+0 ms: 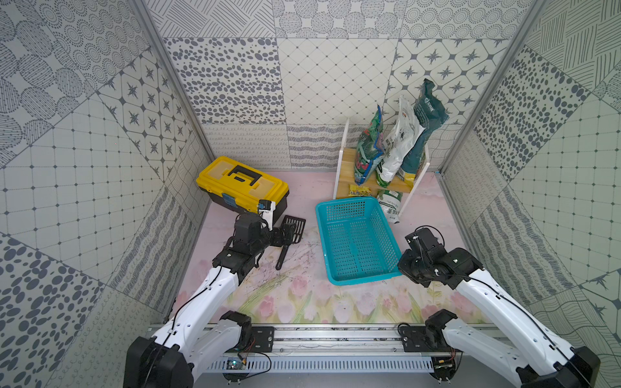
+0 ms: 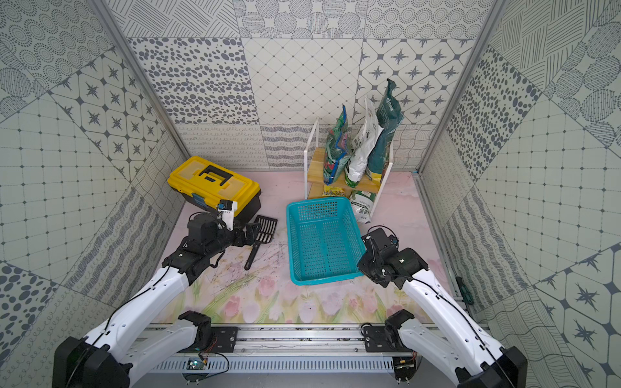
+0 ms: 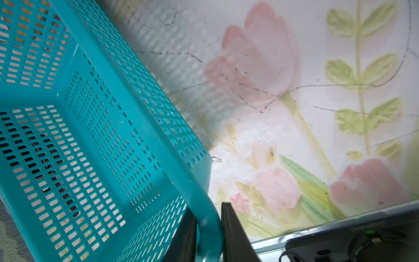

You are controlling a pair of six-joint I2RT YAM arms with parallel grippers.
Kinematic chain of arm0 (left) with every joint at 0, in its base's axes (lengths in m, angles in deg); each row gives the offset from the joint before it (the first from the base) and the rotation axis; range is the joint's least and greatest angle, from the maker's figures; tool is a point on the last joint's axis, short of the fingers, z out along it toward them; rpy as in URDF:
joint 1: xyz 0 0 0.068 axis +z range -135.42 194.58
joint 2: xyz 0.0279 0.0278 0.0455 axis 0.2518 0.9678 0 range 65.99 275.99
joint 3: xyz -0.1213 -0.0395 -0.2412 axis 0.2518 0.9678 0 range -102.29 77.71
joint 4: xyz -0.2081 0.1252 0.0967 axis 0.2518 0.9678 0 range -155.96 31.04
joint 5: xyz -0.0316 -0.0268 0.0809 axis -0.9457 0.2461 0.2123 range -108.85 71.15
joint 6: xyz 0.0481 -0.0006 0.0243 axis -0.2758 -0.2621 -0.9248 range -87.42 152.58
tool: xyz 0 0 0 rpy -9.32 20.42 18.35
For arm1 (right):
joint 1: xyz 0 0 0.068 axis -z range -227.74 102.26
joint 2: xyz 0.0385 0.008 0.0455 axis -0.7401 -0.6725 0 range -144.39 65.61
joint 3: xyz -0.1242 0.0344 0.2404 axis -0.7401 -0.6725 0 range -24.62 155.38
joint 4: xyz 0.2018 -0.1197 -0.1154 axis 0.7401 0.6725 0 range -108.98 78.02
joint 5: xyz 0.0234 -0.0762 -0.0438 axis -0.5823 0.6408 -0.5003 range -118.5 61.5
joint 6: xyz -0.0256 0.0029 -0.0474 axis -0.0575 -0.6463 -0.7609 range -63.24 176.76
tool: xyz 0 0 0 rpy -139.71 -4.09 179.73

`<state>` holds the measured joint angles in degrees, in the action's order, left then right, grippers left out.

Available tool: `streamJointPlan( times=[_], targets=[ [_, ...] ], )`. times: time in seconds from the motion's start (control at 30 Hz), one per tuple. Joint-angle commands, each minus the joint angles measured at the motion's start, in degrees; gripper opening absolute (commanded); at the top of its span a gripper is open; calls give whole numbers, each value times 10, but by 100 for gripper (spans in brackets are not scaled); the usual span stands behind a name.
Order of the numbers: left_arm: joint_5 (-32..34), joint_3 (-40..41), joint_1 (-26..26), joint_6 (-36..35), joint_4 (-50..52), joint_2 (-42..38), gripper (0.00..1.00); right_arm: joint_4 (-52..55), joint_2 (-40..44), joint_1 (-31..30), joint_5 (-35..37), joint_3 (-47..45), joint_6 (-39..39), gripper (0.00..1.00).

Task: Take down the fertilizer bag from the shelf
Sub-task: Adjust the storage box at the center of the board.

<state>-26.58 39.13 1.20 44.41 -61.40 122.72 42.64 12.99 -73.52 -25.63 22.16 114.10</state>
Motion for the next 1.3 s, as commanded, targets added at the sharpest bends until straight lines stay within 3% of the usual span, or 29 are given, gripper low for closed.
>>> streamJointPlan(
  times=[0.0, 0.13, 0.33, 0.47, 0.6, 0.77, 1.07, 1.27],
  targets=[
    [-4, 2, 0, 4, -1, 0, 100, -22, -35, 37, -45, 20, -178, 22],
    [-2, 3, -1, 3, 2, 3, 100, -18, -102, 42, -67, 52, -258, 27],
    [-5, 3, -5, 6, 6, 10, 100, -18, -196, 89, 27, 106, -314, 30],
    [-3, 1, -12, 3, 11, 13, 100, -26, -244, 119, 75, 156, -298, 46],
    [1, 1, -14, -1, 13, 14, 100, -20, -255, 121, 65, 199, -255, 62],
    [9, -1, -15, -3, 15, 12, 100, 25, -187, 111, 10, 173, -152, 71],
    [-2, -13, -15, 4, 15, 41, 100, 78, -4, -32, 63, 28, 118, 64],
    [2, -14, -14, 1, 16, 40, 100, -51, -41, -55, 13, -17, 158, 57]
  ],
)
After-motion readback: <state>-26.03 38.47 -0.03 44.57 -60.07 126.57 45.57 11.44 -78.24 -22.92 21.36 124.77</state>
